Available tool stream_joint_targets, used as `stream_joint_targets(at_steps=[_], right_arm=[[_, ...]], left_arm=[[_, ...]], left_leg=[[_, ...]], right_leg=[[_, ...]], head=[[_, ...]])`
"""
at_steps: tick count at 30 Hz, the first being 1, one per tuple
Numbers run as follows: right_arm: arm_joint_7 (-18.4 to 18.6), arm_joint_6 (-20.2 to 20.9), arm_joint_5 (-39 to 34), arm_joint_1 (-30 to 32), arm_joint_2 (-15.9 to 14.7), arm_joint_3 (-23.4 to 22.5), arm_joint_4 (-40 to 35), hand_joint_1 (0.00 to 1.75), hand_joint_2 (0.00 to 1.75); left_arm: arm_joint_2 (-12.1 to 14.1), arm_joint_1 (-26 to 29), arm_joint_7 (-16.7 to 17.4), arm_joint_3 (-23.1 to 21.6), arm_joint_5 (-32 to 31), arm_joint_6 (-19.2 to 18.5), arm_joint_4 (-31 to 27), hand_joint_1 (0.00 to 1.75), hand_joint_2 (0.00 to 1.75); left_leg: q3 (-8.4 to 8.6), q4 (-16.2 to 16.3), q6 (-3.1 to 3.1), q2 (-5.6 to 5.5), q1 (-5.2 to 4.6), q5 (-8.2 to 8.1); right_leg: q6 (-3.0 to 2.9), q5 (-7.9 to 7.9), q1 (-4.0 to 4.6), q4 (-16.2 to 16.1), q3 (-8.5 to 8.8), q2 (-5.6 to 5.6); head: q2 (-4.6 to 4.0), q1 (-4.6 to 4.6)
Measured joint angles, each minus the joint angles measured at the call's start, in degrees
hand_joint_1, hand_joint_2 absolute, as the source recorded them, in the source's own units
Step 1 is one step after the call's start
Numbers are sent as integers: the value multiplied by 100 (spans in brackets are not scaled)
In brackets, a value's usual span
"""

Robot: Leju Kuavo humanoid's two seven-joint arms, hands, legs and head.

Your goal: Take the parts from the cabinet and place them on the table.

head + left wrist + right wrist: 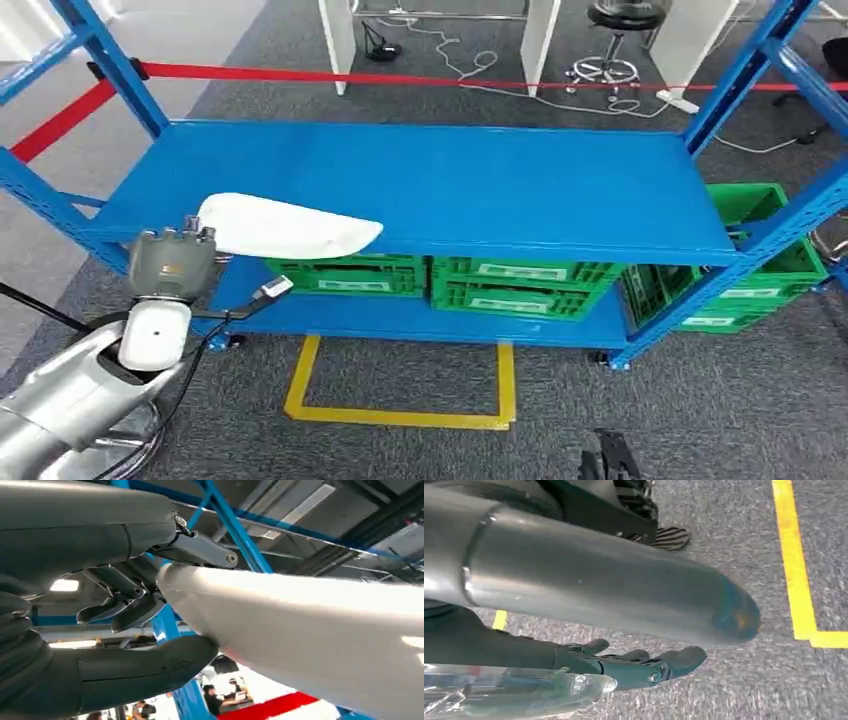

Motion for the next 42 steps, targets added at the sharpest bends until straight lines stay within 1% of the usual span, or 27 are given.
stream_joint_targets(at_steps=[1,2,4,6,8,10,11,12,13,16,17,18,20,22,24,26,27,28,30,32,34,36,37,38,40,41,42], right_arm=[[2,0,-7,9,4,0,2,0,0],[22,0,-7,-10,0,0,2,0,0],[2,-113,100,-6,50,17,2,0,0],[-70,-382,179,-1,240,65,2,0,0],[-103,-509,205,-9,435,109,4,0,0],[-114,-525,238,-19,555,138,24,0,0],[-116,-522,243,-31,595,140,26,0,0],[-120,-516,249,-31,607,144,26,0,0],[-122,-509,251,-30,638,151,26,0,0],[-127,-496,258,-21,638,173,26,0,0],[-129,-490,267,-12,638,173,26,0,0],[-127,-481,271,0,638,175,26,0,0],[-129,-477,278,-2,638,181,28,0,0],[-131,-463,282,-15,638,199,28,0,0],[-131,-463,286,-6,640,219,28,0,0],[-135,-466,286,-19,638,225,26,0,0],[-135,-466,289,-43,638,227,26,0,0],[-144,-466,286,-55,640,230,26,0,0],[-146,-461,291,-51,640,234,28,0,0],[-146,-461,299,-47,671,238,33,0,0],[-155,-463,310,-64,669,249,33,0,0],[-155,-463,321,-65,669,269,33,0,0],[-155,-463,324,-65,669,271,33,0,0],[-155,-463,326,-64,669,273,33,0,0],[-155,-463,328,-63,671,275,33,0,0],[-155,-463,330,-64,671,275,33,0,0],[-157,-463,334,-68,669,275,33,0,0]], left_arm=[[13,13,0,2,0,0,2,175,175],[26,20,0,0,0,4,0,175,175],[33,32,124,2,0,-143,-2,175,175],[31,93,295,-20,0,-378,-100,175,175],[33,184,315,-55,0,-523,-208,175,175],[26,213,317,-79,0,-568,-302,175,175],[28,210,317,-81,0,-570,-346,175,175],[26,202,317,-81,0,-573,-393,175,175],[24,201,319,-83,0,-573,-442,175,175],[33,236,321,-118,0,-575,-481,175,175],[42,232,326,-129,0,-579,-487,175,175],[55,231,334,-133,0,-579,-498,175,175],[70,234,337,-149,0,-579,-514,175,175],[83,245,341,-175,0,-581,-514,175,175],[92,258,343,-190,0,-584,-514,175,175],[103,252,343,-188,0,-584,-525,175,175],[112,249,343,-184,0,-584,-542,175,175],[122,233,345,-184,0,-583,-544,175,175],[122,233,345,-197,0,-584,-560,175,175],[159,241,350,-201,0,-584,-560,175,175],[168,195,358,-232,0,-586,-560,175,175],[170,181,367,-267,0,-577,-560,175,175],[177,177,367,-289,0,-584,-560,175,175],[184,173,367,-295,0,-595,-560,175,175],[190,147,367,-295,0,-614,-572,175,175],[192,129,369,-293,0,-614,-588,175,175],[190,104,369,-293,0,-623,-619,175,175]], left_leg=[[-38,-12,-38,-13,-12,64],[-111,46,-71,-13,-7,-122],[-283,708,-129,-10,17,-889],[-455,1560,-168,-10,31,-1329],[-298,1731,-182,-9,37,-1178],[256,1029,-170,-9,43,-819],[626,542,-167,-9,43,-796],[961,81,-150,-11,28,-937],[1042,-158,-86,-34,3,-984],[901,-136,25,-36,-2,-833],[875,-159,91,-10,29,-764],[809,-159,139,-11,28,-712],[664,-152,189,-14,14,-580],[523,-144,192,-12,-5,-471],[407,-142,184,-13,-25,-378],[328,-140,161,-19,-32,-297],[293,-140,130,-15,-33,-259],[266,-134,99,-7,-31,-225],[245,-152,29,-5,5,-116],[182,-169,-37,-24,-3,-114],[-2,321,-113,-23,3,-723],[-238,1239,-164,-20,24,-1305],[-289,1590,-185,-20,29,-1375],[-244,1701,-202,-20,39,-1239],[120,1357,-231,-19,65,-744],[428,962,-251,-17,82,-628],[822,461,-275,-16,113,-753]], right_leg=[[-53,95,-36,-45,-122,-17],[-103,168,-58,-55,-129,-31],[-157,317,-65,-60,-298,-34],[-156,446,-65,-60,-463,-35],[-145,569,-67,-58,-612,-38],[-101,689,-82,-58,-752,-44],[-68,745,-89,-57,-786,-44],[-28,789,-70,-78,-820,-49],[7,875,-73,-115,-822,-63],[114,1093,-78,-261,-814,-48],[138,980,-90,-244,-859,-45],[159,668,-78,-49,-955,-52],[178,-26,-76,926,-1194,-52],[175,-252,-64,1640,-1309,-52],[132,19,-47,1373,-948,-52],[40,271,-9,312,-178,-42],[-15,60,17,-123,93,-31],[-5,45,27,-317,199,-28],[-19,120,64,-270,140,-18],[-120,270,-6,-366,91,-47],[-168,393,-16,-376,-63,-59],[-178,514,-24,-375,-218,-73],[-175,586,-34,-371,-302,-78],[-161,655,-47,-365,-395,-80],[-117,789,-76,-338,-579,-83],[-82,846,-96,-321,-663,-82],[-38,905,-87,-289,-727,-75]], head=[[0,4],[2,-18],[2,-72],[0,-63],[0,-68],[2,-66],[0,-68],[0,-74],[2,-65],[0,-63],[0,-79],[2,-37],[0,-31],[0,-35],[0,-33],[0,-31],[2,-37],[0,-52],[2,-44],[0,-37],[2,-79],[2,-79],[0,-81],[0,-79],[0,-78],[2,-76],[2,-87]])
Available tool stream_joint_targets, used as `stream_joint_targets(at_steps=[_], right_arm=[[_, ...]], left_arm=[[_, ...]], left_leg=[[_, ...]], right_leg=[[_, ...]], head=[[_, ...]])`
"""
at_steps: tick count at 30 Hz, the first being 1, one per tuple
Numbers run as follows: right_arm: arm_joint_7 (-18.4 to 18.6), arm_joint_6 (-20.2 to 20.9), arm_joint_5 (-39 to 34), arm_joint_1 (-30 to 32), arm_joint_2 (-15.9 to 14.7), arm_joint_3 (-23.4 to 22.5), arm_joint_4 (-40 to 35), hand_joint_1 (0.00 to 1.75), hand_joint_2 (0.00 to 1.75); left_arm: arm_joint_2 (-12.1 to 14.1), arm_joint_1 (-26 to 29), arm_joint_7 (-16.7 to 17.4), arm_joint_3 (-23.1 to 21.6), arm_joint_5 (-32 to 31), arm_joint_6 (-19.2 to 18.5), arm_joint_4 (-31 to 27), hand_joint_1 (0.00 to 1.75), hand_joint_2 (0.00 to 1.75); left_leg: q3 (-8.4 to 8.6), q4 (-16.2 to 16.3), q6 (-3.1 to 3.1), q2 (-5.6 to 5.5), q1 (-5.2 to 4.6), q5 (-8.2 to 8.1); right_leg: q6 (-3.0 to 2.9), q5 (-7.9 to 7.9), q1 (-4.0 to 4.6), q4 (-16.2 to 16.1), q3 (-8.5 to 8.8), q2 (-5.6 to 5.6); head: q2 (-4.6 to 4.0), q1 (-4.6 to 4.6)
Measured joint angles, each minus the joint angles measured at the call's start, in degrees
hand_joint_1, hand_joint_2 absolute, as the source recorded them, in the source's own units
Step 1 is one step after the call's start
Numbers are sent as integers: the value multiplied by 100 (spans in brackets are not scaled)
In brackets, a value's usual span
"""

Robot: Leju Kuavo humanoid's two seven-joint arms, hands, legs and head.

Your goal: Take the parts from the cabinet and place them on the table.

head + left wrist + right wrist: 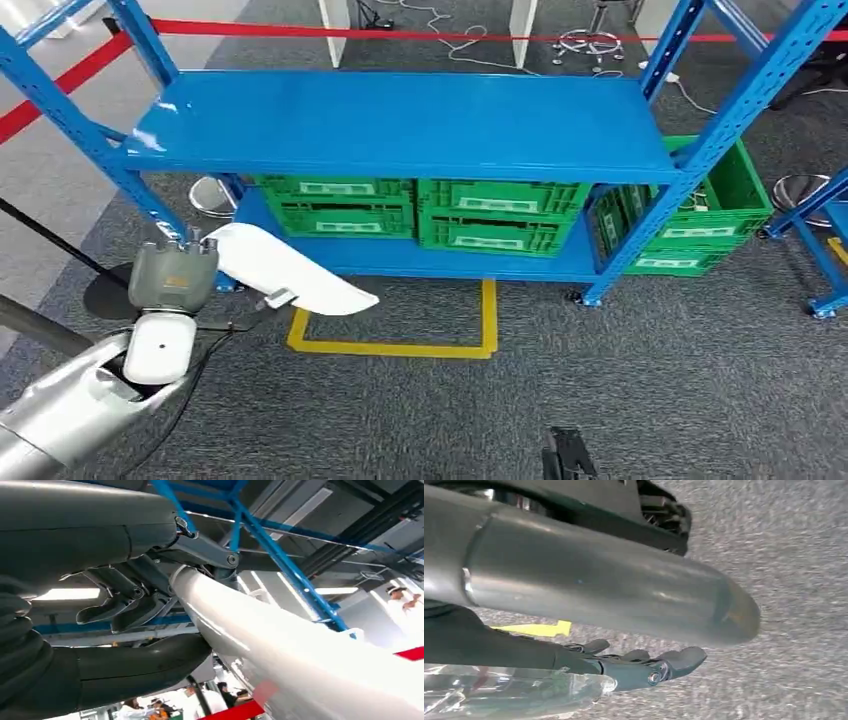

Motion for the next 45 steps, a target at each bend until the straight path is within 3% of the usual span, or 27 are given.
stream_joint_targets(at_steps=[1,2,5,6,8,10,12,14,16,17,20,22,24,25,27,29,30,31,32,35,36,37,39,40,42,44,45], right_arm=[[-11,0,7,-2,2,2,0,0,0],[-15,0,7,1,2,2,0,0,0],[-13,0,7,35,2,4,0,0,0],[-13,0,13,44,2,4,0,0,0],[-13,0,24,70,2,4,0,0,0],[-13,0,24,54,2,4,0,0,0],[-13,0,24,50,2,4,0,0,0],[-13,0,35,47,2,4,0,0,0],[-15,4,42,17,2,7,0,0,0],[-13,4,42,3,2,7,0,0,0],[-13,9,41,19,4,7,0,0,0],[-13,7,48,10,11,7,0,0,0],[-13,11,48,8,13,7,2,0,0],[-13,15,48,11,13,7,0,0,0],[-13,20,50,11,13,7,0,0,0],[-13,22,50,8,13,7,2,0,0],[-13,22,50,5,13,7,0,0,0],[-13,22,50,3,13,9,0,0,0],[-15,22,57,2,13,9,0,0,0],[-13,22,55,23,13,9,0,0,0],[-15,22,57,43,13,9,0,0,0],[-11,22,59,58,13,9,0,0,0],[-13,22,61,58,13,11,2,0,0],[-15,22,63,52,13,11,0,0,0],[-15,22,68,53,13,11,0,0,0],[-15,22,72,51,13,13,0,0,0],[-15,22,72,48,13,13,0,0,0]], left_arm=[[0,-36,4,8,0,-7,-42,175,175],[13,-53,7,9,0,-11,-81,175,175],[57,-7,9,2,0,-48,-140,175,175],[88,12,9,7,0,-59,-166,175,175],[164,27,13,24,0,-76,-247,175,175],[212,53,13,31,0,-81,-304,175,175],[265,95,13,31,0,-87,-345,175,175],[335,121,13,48,0,-94,-415,175,175],[415,122,13,96,0,-98,-500,175,175],[448,124,15,118,0,-98,-539,175,175],[547,155,15,116,0,-111,-588,175,175],[618,186,15,118,0,-109,-627,175,175],[682,183,15,140,0,-107,-680,175,175],[715,186,15,146,0,-107,-702,175,175],[756,194,15,146,0,-109,-726,175,175],[789,199,15,153,0,-111,-758,175,175],[800,198,15,164,0,-111,-785,175,175],[804,190,15,175,0,-116,-819,175,175],[809,181,15,205,0,-120,-857,175,175],[828,227,15,205,0,-129,-874,175,175],[828,236,15,203,0,-129,-879,175,175],[828,249,15,208,0,-140,-894,175,175],[842,247,15,249,0,-142,-907,175,175],[841,248,15,254,0,-138,-907,175,175],[841,274,15,254,0,-125,-907,175,175],[841,294,15,280,0,-114,-907,175,175],[841,293,15,300,0,-107,-909,175,175]], left_leg=[[396,-645,37,-12,-8,-211],[399,-730,153,-20,-24,-282],[237,-663,293,-2,-33,-142],[173,-658,356,16,-30,-82],[13,-655,428,15,-54,61],[-152,-641,444,12,-88,196],[-329,-621,441,12,-115,322],[-497,-615,414,7,-124,453],[-593,-604,360,3,-148,547],[-611,-610,334,17,-137,614],[-676,-659,217,5,-117,801],[-806,-376,161,7,-96,261],[-1034,498,127,8,-85,-424],[-1119,931,113,8,-85,-606],[-1060,1242,95,8,-74,-365],[-640,802,89,10,-61,99],[-269,330,78,12,-51,93],[201,-217,73,15,-47,-85],[411,-703,158,-1,-54,-293],[200,-587,293,8,-86,-147],[150,-592,351,38,-65,-82],[88,-593,393,29,-64,-40],[-81,-592,442,23,-71,96],[-163,-592,446,19,-78,163],[-312,-589,439,17,-92,285],[-453,-586,410,8,-107,402],[-493,-585,392,2,-108,447]], right_leg=[[43,44,23,32,-62,-9],[76,155,21,9,-86,-9],[190,319,-6,-91,-145,-1],[208,66,-14,19,-215,-11],[220,-745,-8,879,-421,-7],[213,-1130,0,1768,-572,-6],[168,-867,26,1948,-401,-5],[87,-544,69,1253,209,4],[-7,-890,112,193,991,44],[2,-961,111,-32,1068,40],[-81,-789,135,-45,892,34],[-183,-654,102,-63,802,7],[-188,-519,103,-54,632,9],[-191,-443,103,-46,541,8],[-178,-306,100,-24,352,-9],[-139,-176,83,14,153,-17],[-105,-110,78,34,71,-17],[-70,-61,115,56,15,-11],[-44,12,119,78,-33,-21],[54,243,96,-1,-94,-12],[85,99,71,57,-150,5],[122,-231,73,263,-250,-2],[155,-910,70,1182,-472,-4],[161,-1068,71,1625,-560,-3],[147,-814,73,2004,-532,-2],[74,-434,92,1468,-40,0],[18,-462,108,949,350,8]], head=[[-2,11],[-2,20],[-2,15],[-2,20],[-2,44],[-2,48],[-2,44],[-2,46],[0,40],[0,29],[-2,33],[-2,17],[-2,13],[-2,13],[-2,15],[-2,17],[-2,13],[-2,7],[-2,24],[-2,31],[-2,20],[-2,57],[-2,68],[-2,61],[-2,63],[-2,63],[-2,66]])
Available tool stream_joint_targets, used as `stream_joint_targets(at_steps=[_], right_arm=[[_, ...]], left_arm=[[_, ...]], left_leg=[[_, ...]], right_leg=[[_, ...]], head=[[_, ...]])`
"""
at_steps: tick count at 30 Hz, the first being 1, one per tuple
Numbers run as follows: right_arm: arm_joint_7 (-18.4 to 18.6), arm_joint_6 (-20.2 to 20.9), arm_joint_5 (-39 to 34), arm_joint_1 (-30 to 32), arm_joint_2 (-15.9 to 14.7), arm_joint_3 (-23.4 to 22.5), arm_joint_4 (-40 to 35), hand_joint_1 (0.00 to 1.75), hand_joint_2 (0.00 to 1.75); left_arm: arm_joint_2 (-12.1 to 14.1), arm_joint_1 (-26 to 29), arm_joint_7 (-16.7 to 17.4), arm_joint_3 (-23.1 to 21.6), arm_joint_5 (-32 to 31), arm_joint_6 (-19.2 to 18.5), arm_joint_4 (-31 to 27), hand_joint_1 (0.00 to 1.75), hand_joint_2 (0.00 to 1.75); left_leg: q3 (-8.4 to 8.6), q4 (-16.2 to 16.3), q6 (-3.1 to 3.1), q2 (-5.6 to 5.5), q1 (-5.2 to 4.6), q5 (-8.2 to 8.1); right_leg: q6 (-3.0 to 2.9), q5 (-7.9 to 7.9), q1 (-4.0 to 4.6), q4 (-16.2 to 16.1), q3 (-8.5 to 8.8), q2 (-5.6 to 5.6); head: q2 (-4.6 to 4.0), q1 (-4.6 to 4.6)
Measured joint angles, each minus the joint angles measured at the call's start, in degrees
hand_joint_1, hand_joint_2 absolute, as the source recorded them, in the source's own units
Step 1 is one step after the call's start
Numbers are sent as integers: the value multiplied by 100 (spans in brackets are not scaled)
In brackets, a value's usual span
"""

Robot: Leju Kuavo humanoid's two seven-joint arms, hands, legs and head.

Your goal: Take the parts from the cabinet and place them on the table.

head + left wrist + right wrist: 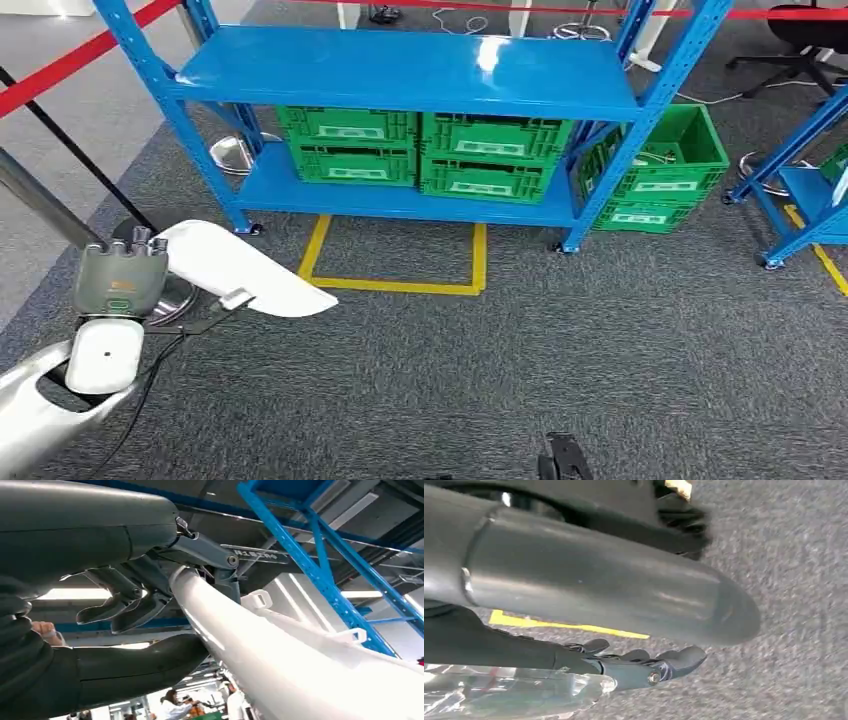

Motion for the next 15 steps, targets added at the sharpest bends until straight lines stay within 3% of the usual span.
stream_joint_targets(at_steps=[1,2,5,6,7,8,9,11,12,15], right_arm=[[0,0,4,-14,0,4,0,0,0],[-7,0,7,-28,0,13,0,0,0],[-4,2,20,-21,0,24,0,0,0],[-7,2,26,-21,2,26,0,0,0],[-2,0,33,-21,4,28,0,0,0],[-2,0,37,-18,4,28,0,0,0],[-2,0,39,-15,4,31,0,0,0],[-2,0,42,-7,4,33,0,0,0],[-2,0,46,-7,4,35,0,0,0],[-2,-2,61,-5,7,63,0,0,0]], left_arm=[[0,3,0,17,0,0,-22,175,175],[13,0,0,39,0,6,-39,175,175],[20,17,0,66,-2,28,-61,175,175],[13,27,2,96,-2,46,-88,175,175],[22,31,0,133,-2,57,-118,175,175],[33,36,0,166,0,61,-129,175,175],[48,44,0,190,-2,61,-142,175,175],[63,69,0,238,-2,63,-177,175,175],[70,82,2,269,-2,61,-192,175,175],[131,147,2,308,-2,59,-264,175,175]], left_leg=[[-26,7,-28,1,-13,31],[-44,19,-58,12,-15,72],[-59,-47,-145,13,14,194],[-71,-61,44,13,5,115],[-104,-62,169,12,-2,218],[-108,-79,162,12,1,219],[-111,-106,114,13,8,265],[-132,-155,-63,14,23,360],[-151,-164,-113,13,26,394],[-197,-167,-161,13,38,432]], right_leg=[[-59,-286,30,-567,427,12],[-47,-418,28,-944,619,4],[-65,-332,58,-943,550,7],[6,-296,48,-972,536,13],[-16,-279,53,-970,505,17],[-49,-257,62,-969,484,21],[-65,-231,70,-962,460,23],[-99,-198,78,-942,404,23],[-108,-186,80,-928,375,21],[-126,-155,92,-906,316,21]], head=[[0,0],[0,-9],[2,-11],[0,-13],[0,-13],[0,-15],[0,-15],[2,-13],[0,-15],[0,-13]])
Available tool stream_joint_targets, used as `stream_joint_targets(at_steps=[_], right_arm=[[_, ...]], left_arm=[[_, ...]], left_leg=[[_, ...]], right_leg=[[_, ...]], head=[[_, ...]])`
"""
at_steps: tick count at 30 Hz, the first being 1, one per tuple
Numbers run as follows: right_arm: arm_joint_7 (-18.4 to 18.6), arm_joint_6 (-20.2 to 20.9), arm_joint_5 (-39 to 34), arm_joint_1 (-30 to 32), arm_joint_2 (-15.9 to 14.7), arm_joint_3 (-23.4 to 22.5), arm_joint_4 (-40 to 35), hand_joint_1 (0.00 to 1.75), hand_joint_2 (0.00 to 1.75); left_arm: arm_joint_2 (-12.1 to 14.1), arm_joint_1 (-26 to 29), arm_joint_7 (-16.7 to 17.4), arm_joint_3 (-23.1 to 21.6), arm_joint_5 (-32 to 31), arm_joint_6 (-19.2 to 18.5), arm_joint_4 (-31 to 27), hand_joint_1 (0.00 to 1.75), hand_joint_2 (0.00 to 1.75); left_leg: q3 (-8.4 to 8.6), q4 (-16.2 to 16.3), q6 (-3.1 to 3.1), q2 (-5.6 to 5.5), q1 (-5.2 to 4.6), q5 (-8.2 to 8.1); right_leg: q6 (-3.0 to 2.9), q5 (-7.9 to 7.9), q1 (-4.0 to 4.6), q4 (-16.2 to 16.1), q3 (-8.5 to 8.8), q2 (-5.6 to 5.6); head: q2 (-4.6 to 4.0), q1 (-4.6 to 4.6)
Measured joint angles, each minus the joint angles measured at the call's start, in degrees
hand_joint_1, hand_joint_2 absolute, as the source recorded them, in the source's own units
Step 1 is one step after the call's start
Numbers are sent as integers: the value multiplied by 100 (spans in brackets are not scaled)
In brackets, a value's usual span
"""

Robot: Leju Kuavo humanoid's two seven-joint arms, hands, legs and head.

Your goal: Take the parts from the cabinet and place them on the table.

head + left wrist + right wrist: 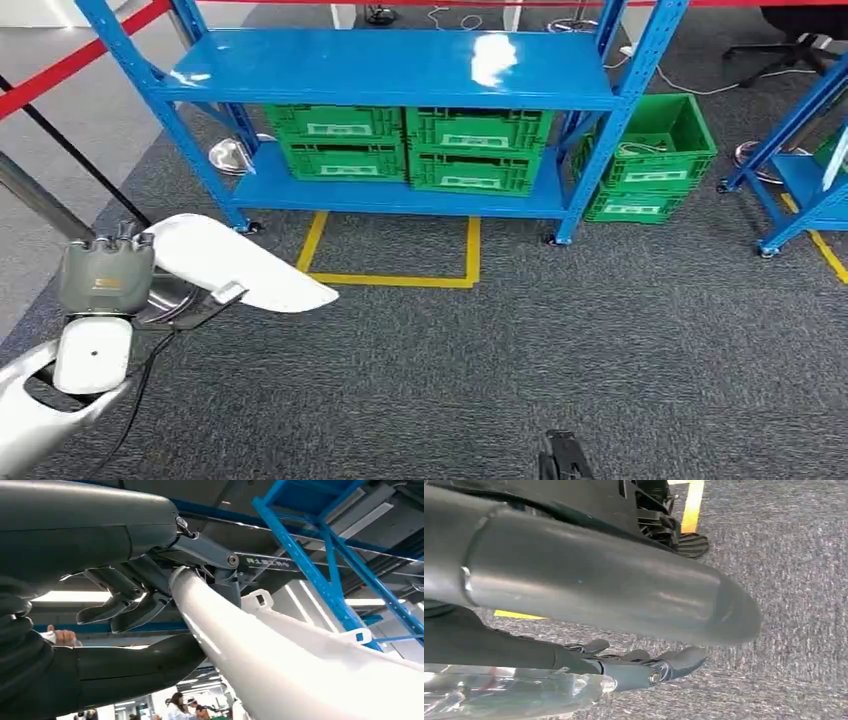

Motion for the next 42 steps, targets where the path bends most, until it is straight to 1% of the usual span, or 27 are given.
stream_joint_targets(at_steps=[3,9,10,17,19,20,21,23,24,25,26,27,28,29,30,31,32,33,34,35,36,37,38,39,40,41,42], right_arm=[[0,-4,11,1,0,18,0,0,0],[15,-107,94,-2,0,68,0,0,0],[37,-153,135,-4,0,90,0,0,0],[109,-461,332,-6,0,243,0,0,0],[109,-474,335,-14,0,265,0,0,0],[109,-476,337,-15,0,269,0,0,0],[112,-479,337,-17,0,280,0,0,0],[127,-481,337,-16,2,297,0,0,0],[142,-494,337,-16,0,297,0,0,0],[146,-503,337,-14,0,297,0,0,0],[151,-507,339,-15,0,300,0,0,0],[151,-507,341,-16,2,302,0,0,0],[151,-507,343,-21,0,306,0,0,0],[151,-507,345,-33,2,315,0,0,0],[160,-511,356,-46,-76,319,-35,0,0],[140,-518,361,-48,-9,332,-30,0,0],[151,-516,363,-67,-22,341,-37,0,0],[151,-514,365,-72,-22,345,-37,0,0],[149,-516,365,-59,-15,345,-35,0,0],[151,-527,363,-66,16,343,-32,0,0],[153,-531,365,-59,9,345,-37,0,0],[151,-529,367,-46,11,345,-37,0,0],[153,-514,370,-20,24,348,-33,0,0],[157,-514,370,-9,28,348,-33,0,0],[157,-514,372,-6,31,348,-33,0,0],[157,-514,372,-2,31,348,-31,0,0],[160,-514,370,-2,33,348,-31,0,0]], left_arm=[[41,80,0,72,2,11,-68,175,175],[109,159,0,151,2,17,-166,175,175],[124,195,0,186,0,24,-188,175,175],[496,655,0,612,0,166,-516,175,175],[581,745,0,721,2,181,-588,175,175],[608,764,0,743,2,181,-614,175,175],[642,784,0,769,0,184,-643,175,175],[647,832,0,813,0,179,-673,175,175],[647,848,0,815,0,173,-673,175,175],[647,863,0,813,0,164,-673,175,175],[647,876,0,813,0,162,-673,175,175],[649,880,0,813,0,162,-673,175,175],[651,878,0,815,0,162,-673,175,175],[651,878,0,822,0,162,-675,175,175],[581,884,0,820,0,162,-702,175,175],[638,868,0,831,0,157,-702,175,175],[612,871,0,824,0,160,-713,175,175],[612,894,0,824,0,160,-719,175,175],[632,905,0,828,0,160,-721,175,175],[667,928,0,835,0,160,-724,175,175],[689,914,0,837,0,160,-728,175,175],[702,895,0,846,0,162,-728,175,175],[697,898,0,844,0,166,-728,175,175],[686,915,0,828,0,168,-728,175,175],[686,940,0,822,0,168,-728,175,175],[691,952,0,824,0,179,-728,175,175],[697,952,0,824,0,186,-728,175,175]], left_leg=[[-23,-2,-34,0,8,26],[-69,-3,-37,-2,7,45],[-79,3,-12,-2,-9,39],[-85,5,69,-1,-39,6],[-74,-25,127,-13,-28,6],[-66,-60,156,-35,7,73],[-74,-60,167,-58,18,78],[-86,-60,185,-68,24,95],[-101,-59,181,-96,23,109],[-120,-59,172,-128,22,131],[-139,-60,162,-164,19,158],[-160,-63,150,-233,13,192],[-189,-68,139,-285,-8,235],[-192,-74,146,-326,19,286],[-195,-71,101,-350,49,300],[-187,-78,44,-433,78,279],[-212,-82,1,-502,79,305],[-228,-117,-47,-587,90,342],[-240,-184,-92,-673,57,431],[-292,-138,-60,-637,46,453],[-415,96,-92,-414,2,117],[-607,580,-153,-255,9,-270],[-794,1115,-208,-165,31,-562],[-926,1529,-257,-106,59,-748],[-964,1743,-307,-66,94,-833],[-855,1676,-350,-45,130,-796],[-632,1367,-401,-11,163,-665]], right_leg=[[-2,19,7,5,-29,3],[-3,41,3,-2,-71,-4],[27,57,-9,-21,-61,-5],[96,56,-42,-100,-84,-3],[145,24,-50,-119,-66,-28],[183,-48,-46,-14,-63,-32],[213,-308,-47,242,-163,-31],[233,-912,-60,1159,-491,-32],[236,-1131,-60,1601,-645,-31],[223,-1190,-58,1765,-679,-29],[195,-1119,-47,1638,-557,-25],[140,-956,-28,1243,-269,-1],[47,-761,5,639,119,64],[-120,-625,62,53,509,231],[-263,-583,175,-181,577,536],[-327,-543,217,-207,588,550],[-305,-520,235,-205,574,481],[-311,-484,238,-198,554,421],[-350,-394,185,-253,536,342],[-309,-214,95,-313,566,222],[-312,-147,55,-346,544,174],[-242,-71,26,-343,505,63],[-211,-55,1,-339,469,-29],[-193,-52,-23,-334,438,-117],[-155,-49,-54,-319,402,-199],[-120,-55,-88,-292,372,-280],[-72,-85,-138,-239,343,-360]], head=[[0,0],[0,2],[0,0],[2,2],[0,-2],[0,4],[0,15],[0,9],[0,9],[2,4],[2,7],[2,7],[2,7],[0,11],[4,-28],[-6,3],[4,53],[0,55],[4,28],[0,105],[7,30],[0,-33],[2,-48],[0,-41],[0,-41],[2,-57],[0,-46]])
